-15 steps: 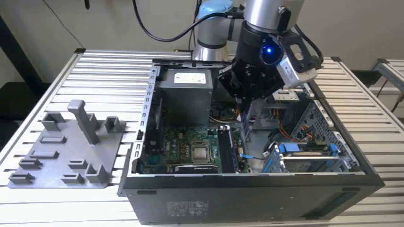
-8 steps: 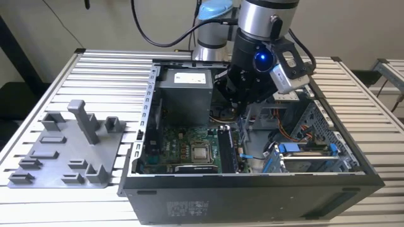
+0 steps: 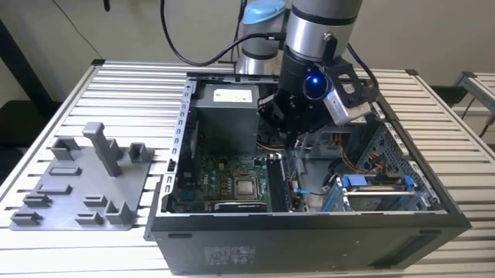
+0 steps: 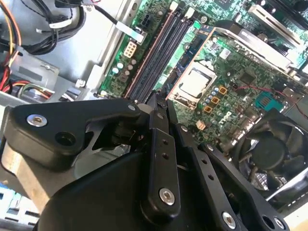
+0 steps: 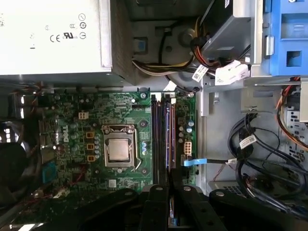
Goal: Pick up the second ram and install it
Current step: 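Insert the second ram into the second slot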
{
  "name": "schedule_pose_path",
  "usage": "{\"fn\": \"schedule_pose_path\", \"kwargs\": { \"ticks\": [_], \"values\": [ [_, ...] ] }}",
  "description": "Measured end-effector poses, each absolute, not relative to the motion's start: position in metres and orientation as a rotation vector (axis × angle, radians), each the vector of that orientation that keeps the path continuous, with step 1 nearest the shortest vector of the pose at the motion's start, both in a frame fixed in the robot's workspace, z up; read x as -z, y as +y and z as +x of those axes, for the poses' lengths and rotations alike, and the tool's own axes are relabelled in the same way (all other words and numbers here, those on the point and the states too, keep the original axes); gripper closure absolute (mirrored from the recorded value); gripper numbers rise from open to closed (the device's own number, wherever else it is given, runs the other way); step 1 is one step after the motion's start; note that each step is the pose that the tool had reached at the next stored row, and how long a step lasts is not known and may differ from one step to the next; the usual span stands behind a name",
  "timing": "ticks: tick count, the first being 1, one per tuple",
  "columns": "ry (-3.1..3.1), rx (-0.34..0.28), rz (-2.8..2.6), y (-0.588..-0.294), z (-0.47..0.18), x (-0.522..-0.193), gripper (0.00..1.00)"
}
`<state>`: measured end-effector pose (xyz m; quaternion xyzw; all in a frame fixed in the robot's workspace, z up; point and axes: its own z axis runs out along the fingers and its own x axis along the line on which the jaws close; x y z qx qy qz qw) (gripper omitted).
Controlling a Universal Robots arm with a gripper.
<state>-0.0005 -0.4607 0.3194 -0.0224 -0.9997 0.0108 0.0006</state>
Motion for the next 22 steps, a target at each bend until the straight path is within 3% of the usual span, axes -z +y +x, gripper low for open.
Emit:
{"fn": "schedule_pose_path", "kwargs": {
  "ticks": [22],
  "values": [
    [-3.136,-0.033,-0.067,-0.462,-0.004,-0.280,0.86]
  ]
}}
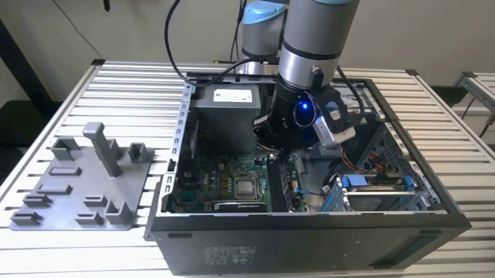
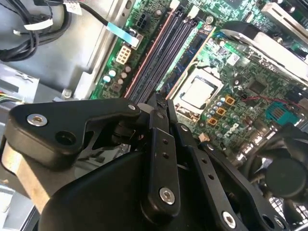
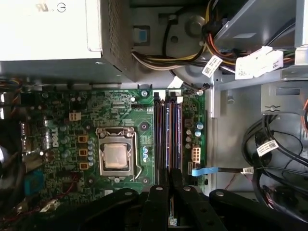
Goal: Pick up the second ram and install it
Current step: 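Insert the second ram into the second slot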
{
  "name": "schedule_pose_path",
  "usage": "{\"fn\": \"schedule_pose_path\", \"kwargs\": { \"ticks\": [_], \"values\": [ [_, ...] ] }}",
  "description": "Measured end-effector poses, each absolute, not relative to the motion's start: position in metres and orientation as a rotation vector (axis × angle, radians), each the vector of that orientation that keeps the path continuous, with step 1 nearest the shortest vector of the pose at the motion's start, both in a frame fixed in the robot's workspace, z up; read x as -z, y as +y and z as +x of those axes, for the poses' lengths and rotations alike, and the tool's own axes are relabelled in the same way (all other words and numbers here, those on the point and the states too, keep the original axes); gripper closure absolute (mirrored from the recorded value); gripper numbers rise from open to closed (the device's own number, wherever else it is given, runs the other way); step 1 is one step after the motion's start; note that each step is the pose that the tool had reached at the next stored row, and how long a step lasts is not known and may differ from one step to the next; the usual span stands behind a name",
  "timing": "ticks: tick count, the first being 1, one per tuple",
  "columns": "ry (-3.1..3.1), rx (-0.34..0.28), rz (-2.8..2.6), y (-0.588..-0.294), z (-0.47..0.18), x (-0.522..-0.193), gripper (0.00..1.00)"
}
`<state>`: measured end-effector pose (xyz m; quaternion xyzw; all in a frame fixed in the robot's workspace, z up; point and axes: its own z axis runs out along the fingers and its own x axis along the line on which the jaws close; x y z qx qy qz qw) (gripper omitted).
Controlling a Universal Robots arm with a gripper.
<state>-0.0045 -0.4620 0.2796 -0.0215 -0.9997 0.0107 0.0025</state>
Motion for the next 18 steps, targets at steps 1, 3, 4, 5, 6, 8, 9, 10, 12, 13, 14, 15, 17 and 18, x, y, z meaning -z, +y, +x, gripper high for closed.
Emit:
{"fn": "schedule_pose_path", "kwargs": {
  "ticks": [1,3,4,5,6,8,9,10,12,13,14,15,17,18],
  "values": [
    [-3.136,-0.033,-0.067,-0.462,-0.005,-0.278,0.86],
    [-3.136,-0.034,-0.067,-0.462,-0.006,-0.274,0.86],
    [-3.136,-0.034,-0.067,-0.462,-0.006,-0.272,0.86],
    [-3.136,-0.033,-0.067,-0.462,-0.007,-0.270,0.86],
    [-3.136,-0.033,-0.067,-0.462,-0.007,-0.269,0.86],
    [-3.136,-0.034,-0.067,-0.462,-0.008,-0.265,0.86],
    [-3.136,-0.034,-0.067,-0.462,-0.008,-0.263,0.86],
    [-3.136,-0.034,-0.068,-0.462,-0.008,-0.261,0.86],
    [-3.135,-0.033,-0.073,-0.462,-0.008,-0.258,0.86],
    [-3.135,-0.034,-0.076,-0.462,-0.008,-0.256,0.86],
    [-3.135,-0.034,-0.081,-0.462,-0.008,-0.254,0.86],
    [-3.135,-0.034,-0.085,-0.462,-0.008,-0.252,0.86],
    [-3.135,-0.033,-0.092,-0.462,-0.009,-0.249,0.86],
    [-3.135,-0.033,-0.094,-0.462,-0.010,-0.247,0.86]
  ]
}}
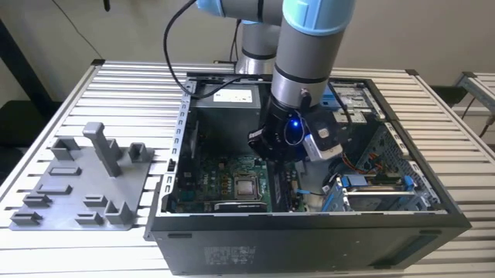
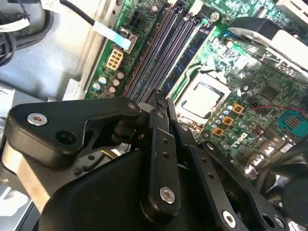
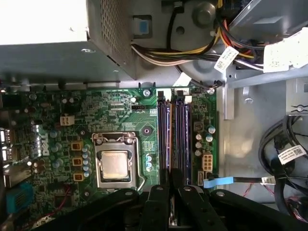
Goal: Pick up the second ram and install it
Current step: 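Insert the second ram into the second slot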
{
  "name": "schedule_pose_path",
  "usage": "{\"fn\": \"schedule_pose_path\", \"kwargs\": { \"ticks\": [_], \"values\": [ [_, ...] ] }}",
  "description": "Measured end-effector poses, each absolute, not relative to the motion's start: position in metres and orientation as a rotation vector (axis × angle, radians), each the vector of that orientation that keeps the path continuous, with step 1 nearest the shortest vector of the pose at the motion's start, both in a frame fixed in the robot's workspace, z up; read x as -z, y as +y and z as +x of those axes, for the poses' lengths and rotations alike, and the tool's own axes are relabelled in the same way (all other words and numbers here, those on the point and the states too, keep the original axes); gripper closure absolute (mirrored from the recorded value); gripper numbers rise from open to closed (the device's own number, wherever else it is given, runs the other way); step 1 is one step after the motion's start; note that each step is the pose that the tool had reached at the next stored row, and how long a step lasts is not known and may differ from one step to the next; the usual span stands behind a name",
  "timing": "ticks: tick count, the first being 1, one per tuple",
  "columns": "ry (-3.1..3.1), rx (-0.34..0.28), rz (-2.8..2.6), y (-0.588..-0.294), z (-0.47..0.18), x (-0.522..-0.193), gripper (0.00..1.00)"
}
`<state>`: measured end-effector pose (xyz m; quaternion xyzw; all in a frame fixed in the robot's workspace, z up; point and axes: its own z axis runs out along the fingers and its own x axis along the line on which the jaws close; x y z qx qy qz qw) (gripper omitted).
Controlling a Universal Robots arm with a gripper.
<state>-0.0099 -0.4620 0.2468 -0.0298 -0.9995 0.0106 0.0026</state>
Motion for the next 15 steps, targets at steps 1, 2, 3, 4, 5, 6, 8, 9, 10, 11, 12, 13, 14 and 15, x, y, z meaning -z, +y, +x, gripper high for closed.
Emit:
{"fn": "schedule_pose_path", "kwargs": {
  "ticks": [1,2,3,4,5,6,8,9,10,11,12,13,14,15],
  "values": [
    [-3.135,-0.034,-0.096,-0.462,-0.010,-0.245,0.86],
    [-3.135,-0.034,-0.097,-0.462,-0.011,-0.243,0.86],
    [-3.135,-0.034,-0.098,-0.462,-0.011,-0.242,0.86],
    [-3.135,-0.033,-0.099,-0.462,-0.011,-0.241,0.86],
    [-3.135,-0.033,-0.099,-0.462,-0.011,-0.239,0.86],
    [-3.135,-0.033,-0.099,-0.462,-0.011,-0.238,0.86],
    [-3.135,-0.033,-0.100,-0.462,-0.011,-0.234,0.86],
    [-3.135,-0.033,-0.100,-0.462,-0.011,-0.233,0.86],
    [-3.135,-0.033,-0.100,-0.462,-0.011,-0.232,0.86],
    [-3.134,-0.034,-0.100,-0.462,-0.011,-0.232,0.86],
    [-3.134,-0.034,-0.100,-0.462,-0.011,-0.232,0.86],
    [-3.135,-0.033,-0.100,-0.462,-0.011,-0.231,0.86],
    [-3.135,-0.033,-0.100,-0.462,-0.011,-0.231,0.86],
    [-3.135,-0.033,-0.100,-0.462,-0.011,-0.230,0.86]
  ]
}}
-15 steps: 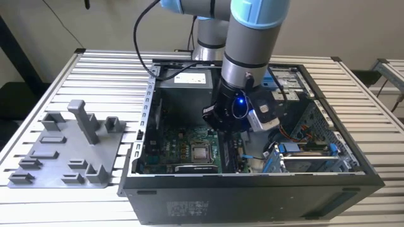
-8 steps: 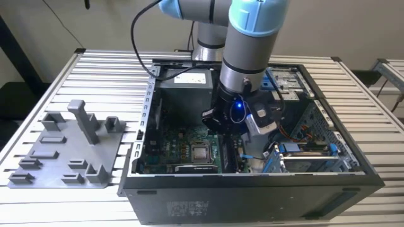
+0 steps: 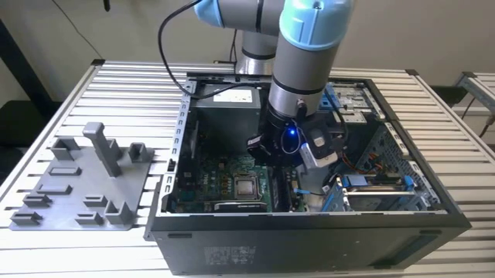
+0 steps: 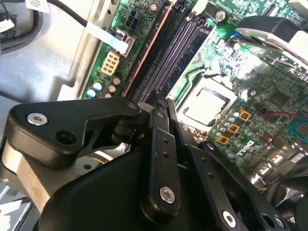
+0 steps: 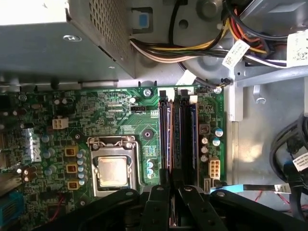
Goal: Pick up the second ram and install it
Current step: 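Insert the second ram into the second slot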
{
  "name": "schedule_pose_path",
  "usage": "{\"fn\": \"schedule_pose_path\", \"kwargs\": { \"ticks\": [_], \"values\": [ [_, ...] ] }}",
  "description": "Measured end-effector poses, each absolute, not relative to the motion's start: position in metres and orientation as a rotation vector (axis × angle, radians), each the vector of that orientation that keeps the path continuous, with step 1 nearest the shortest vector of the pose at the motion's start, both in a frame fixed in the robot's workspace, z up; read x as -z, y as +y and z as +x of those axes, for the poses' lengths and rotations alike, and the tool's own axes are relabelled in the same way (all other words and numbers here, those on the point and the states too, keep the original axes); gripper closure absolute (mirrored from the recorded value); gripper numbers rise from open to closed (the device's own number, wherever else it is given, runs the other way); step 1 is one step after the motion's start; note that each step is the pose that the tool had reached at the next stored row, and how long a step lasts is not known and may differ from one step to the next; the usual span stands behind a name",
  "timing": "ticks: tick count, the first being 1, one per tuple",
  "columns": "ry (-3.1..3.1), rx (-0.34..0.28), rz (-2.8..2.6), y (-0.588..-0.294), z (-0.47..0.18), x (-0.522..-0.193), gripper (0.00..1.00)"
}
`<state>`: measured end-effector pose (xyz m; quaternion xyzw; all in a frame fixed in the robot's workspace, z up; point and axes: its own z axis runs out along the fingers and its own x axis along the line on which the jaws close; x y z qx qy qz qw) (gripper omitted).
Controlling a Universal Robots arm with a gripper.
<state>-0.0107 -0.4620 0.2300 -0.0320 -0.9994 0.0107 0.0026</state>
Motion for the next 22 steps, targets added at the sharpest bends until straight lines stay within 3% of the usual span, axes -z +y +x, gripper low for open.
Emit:
{"fn": "schedule_pose_path", "kwargs": {
  "ticks": [22],
  "values": [
    [-3.131,-0.034,-0.100,-0.4628,-0.0082,-0.2248,0.86]
  ]
}}
